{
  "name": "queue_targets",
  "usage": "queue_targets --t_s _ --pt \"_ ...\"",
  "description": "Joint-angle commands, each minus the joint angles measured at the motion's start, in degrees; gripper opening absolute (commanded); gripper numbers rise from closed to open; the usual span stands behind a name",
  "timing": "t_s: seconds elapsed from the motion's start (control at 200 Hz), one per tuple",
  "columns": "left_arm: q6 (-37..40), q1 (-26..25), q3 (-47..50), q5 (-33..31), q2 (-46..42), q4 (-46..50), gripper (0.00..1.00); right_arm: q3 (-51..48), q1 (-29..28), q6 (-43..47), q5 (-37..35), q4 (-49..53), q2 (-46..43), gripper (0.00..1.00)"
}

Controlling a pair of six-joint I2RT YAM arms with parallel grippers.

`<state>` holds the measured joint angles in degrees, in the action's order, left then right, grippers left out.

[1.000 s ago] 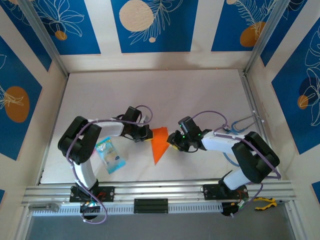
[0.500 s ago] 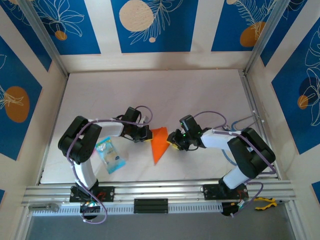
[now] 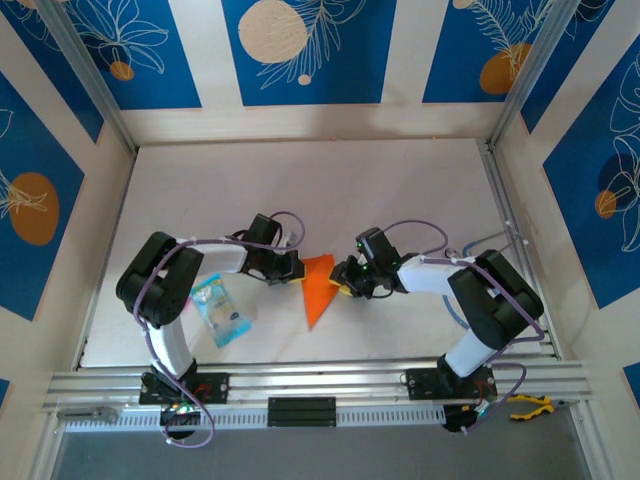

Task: Fold a paper plane with a square sheet of paper (pick it up from the middle)
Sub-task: Fold the wing for the fifth time at the center of the table.

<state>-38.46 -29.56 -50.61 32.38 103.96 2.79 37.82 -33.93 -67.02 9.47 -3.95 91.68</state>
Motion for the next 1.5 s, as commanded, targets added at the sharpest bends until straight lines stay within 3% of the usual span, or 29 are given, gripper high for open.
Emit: queue_targets --t_s 0.0,0.595,0.89,1.015,1.186,1.496 --pt "1.1 0.7 0.9 0.1 0.8 1.0 0.06 -0.1 0.0 0.5 1.3 -2.3 -0.3 0.34" --pt "1.1 0.9 0.7 0.5 0.9 0.4 0.06 -0.2 3.2 7.0 8.1 -8.8 3.2 0.3" --pt "0.8 0.9 0.3 1.6 -0.4 0.1 0.07 1.2 4.7 9.7 11.8 -8.7 5.5 0.15" --pt "0.5 1.0 -0.8 2.8 -2.1 0.7 0.12 0.3 4.8 8.0 9.9 -8.8 4.8 0.06" --pt "-2.0 1.0 -1.5 4.8 -5.1 -0.5 0.18 -2.9 3.8 2.8 4.7 -11.8 1.4 0.03" --pt "-6.7 0.6 -1.8 7.0 -3.5 -4.0 0.19 -4.8 0.1 -5.8 -4.3 -10.5 -2.5 0.03"
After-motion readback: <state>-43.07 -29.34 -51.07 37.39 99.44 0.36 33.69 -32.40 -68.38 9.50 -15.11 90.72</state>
